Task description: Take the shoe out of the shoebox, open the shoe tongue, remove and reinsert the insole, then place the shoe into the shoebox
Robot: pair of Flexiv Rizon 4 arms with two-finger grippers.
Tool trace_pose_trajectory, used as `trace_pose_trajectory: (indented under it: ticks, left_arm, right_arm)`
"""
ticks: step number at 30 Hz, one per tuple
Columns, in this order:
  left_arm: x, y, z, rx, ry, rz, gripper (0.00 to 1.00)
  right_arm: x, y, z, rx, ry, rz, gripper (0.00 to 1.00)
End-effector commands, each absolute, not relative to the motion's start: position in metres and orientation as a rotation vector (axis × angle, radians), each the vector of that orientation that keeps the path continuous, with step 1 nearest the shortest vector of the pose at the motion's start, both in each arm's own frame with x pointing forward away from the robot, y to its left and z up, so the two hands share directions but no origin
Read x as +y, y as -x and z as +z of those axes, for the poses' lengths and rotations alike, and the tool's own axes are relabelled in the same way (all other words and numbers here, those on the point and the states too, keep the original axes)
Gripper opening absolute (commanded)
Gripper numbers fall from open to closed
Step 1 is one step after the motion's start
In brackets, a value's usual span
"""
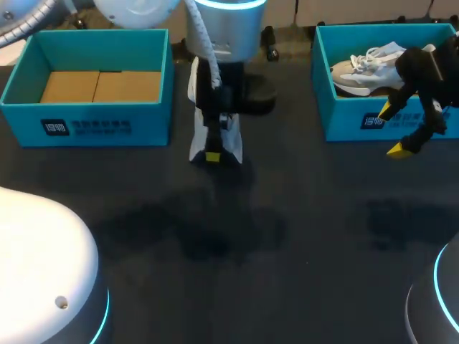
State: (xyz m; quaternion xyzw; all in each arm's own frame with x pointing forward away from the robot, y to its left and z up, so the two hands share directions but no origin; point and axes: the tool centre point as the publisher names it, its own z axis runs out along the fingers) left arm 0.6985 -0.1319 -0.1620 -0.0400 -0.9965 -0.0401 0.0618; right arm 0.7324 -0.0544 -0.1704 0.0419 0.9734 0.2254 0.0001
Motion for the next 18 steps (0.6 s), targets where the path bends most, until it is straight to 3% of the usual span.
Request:
trace_pose_trajectory:
  ticks: [1, 18]
  left_arm:
    - [-0.1, -0.705, -0.153, -3.022, 0.172, -0.043, 0.0]
    - [-0.003, -0.766, -0.146, -3.049, 0.23, -0.007, 0.0]
  right_arm:
    - [-0.054, -0.734, -0.171, 3.061, -0.132, 0.706, 1.0]
    - [-0.054, -0.734, -0.171, 3.061, -0.132, 0.706, 1.0]
